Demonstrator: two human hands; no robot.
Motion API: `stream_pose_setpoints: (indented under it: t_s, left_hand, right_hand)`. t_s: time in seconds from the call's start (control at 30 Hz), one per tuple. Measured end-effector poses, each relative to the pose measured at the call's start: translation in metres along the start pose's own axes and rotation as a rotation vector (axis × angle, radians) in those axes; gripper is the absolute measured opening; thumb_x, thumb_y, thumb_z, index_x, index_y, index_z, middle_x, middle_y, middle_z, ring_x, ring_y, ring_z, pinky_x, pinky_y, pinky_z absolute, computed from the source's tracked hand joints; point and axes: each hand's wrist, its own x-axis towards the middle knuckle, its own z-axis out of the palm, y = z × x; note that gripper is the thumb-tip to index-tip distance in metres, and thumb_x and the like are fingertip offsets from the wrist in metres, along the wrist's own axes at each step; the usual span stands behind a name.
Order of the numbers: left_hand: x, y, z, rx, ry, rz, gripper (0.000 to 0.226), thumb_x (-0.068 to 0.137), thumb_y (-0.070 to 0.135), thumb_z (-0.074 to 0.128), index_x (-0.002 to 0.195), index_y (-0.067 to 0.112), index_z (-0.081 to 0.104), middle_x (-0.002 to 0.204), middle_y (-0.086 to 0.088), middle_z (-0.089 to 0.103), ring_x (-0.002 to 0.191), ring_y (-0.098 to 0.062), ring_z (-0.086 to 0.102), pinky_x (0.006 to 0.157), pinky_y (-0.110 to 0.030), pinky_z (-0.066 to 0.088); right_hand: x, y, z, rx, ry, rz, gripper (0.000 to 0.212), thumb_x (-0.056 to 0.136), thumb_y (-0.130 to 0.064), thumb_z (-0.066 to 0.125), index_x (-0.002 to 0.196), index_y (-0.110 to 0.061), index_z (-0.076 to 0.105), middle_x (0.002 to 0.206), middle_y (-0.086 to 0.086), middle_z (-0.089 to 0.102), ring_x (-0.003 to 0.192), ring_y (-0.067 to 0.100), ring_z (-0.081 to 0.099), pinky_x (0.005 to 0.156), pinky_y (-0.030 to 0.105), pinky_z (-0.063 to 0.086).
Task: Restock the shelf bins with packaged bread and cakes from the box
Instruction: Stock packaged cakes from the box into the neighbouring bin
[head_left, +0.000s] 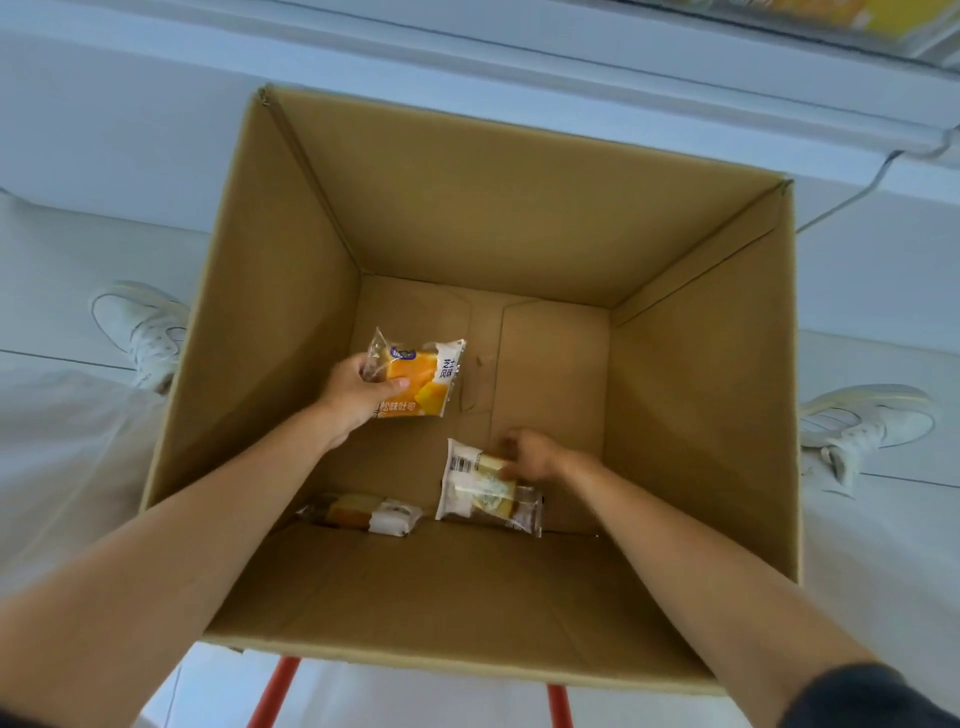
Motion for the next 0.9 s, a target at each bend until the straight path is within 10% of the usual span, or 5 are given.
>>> stream_pose_setpoints:
  t_s: [0.1,0.27,0.43,0.73,0.9]
  left_hand:
    - [0.001,-0.002,0.005,-0.022,0.002,0.002,0.041,0.09,0.01,0.068,0.129,0.006,0.055,0.115,-0.006,0.063,0.099,-0.017,0.059,0.063,-0.016,0.042]
    - [0.001,-0.006,0.007,-0.03,-0.017,-0.03,0.043,0.091,0.012,0.067,0.131,0.008,0.053,0.12,-0.008,0.064,0.102,-0.017,0.059,0.065,-0.016,0.043]
    - [-0.001,-0.005,0.002,-0.06,-0.017,-0.044,0.045,0.09,0.014,0.068,0.133,0.01,0.053,0.121,-0.007,0.064,0.101,-0.016,0.06,0.067,-0.018,0.044]
    - [-0.027,0.043,-0.016,-0.301,-0.027,-0.117,0.039,0.094,0.025,0.065,0.13,0.018,0.051,0.123,-0.01,0.065,0.097,-0.023,0.066,0.083,-0.043,0.056]
    - [-0.055,0.105,-0.021,-0.58,-0.409,-0.097,0.061,0.089,0.07,0.042,0.118,0.022,0.065,0.118,-0.012,0.071,0.111,-0.03,0.066,0.098,-0.054,0.049]
  right_hand:
    - [0.009,0.002,0.005,-0.07,0.04,0.027,0.028,0.089,-0.022,0.068,0.115,-0.012,0.066,0.116,0.009,0.067,0.103,0.022,0.063,0.093,0.037,0.051]
    - [0.008,0.006,0.001,0.035,-0.05,0.068,0.054,0.084,-0.022,0.075,0.132,-0.009,0.055,0.13,0.006,0.059,0.116,0.025,0.058,0.097,0.035,0.048]
    - [-0.004,0.005,-0.008,0.153,-0.085,0.023,0.032,0.093,-0.019,0.064,0.125,-0.011,0.061,0.122,0.007,0.062,0.107,0.02,0.059,0.077,0.024,0.045]
    - [-0.103,-0.049,-0.11,0.337,0.746,-0.514,0.019,0.086,-0.005,0.064,0.096,-0.02,0.057,0.082,-0.011,0.058,0.068,0.001,0.048,0.065,0.02,0.038]
    - [-0.15,-0.082,-0.119,-0.258,0.913,-0.828,0.026,0.089,-0.006,0.064,0.115,-0.009,0.06,0.139,0.005,0.055,0.128,0.021,0.051,0.105,0.031,0.041]
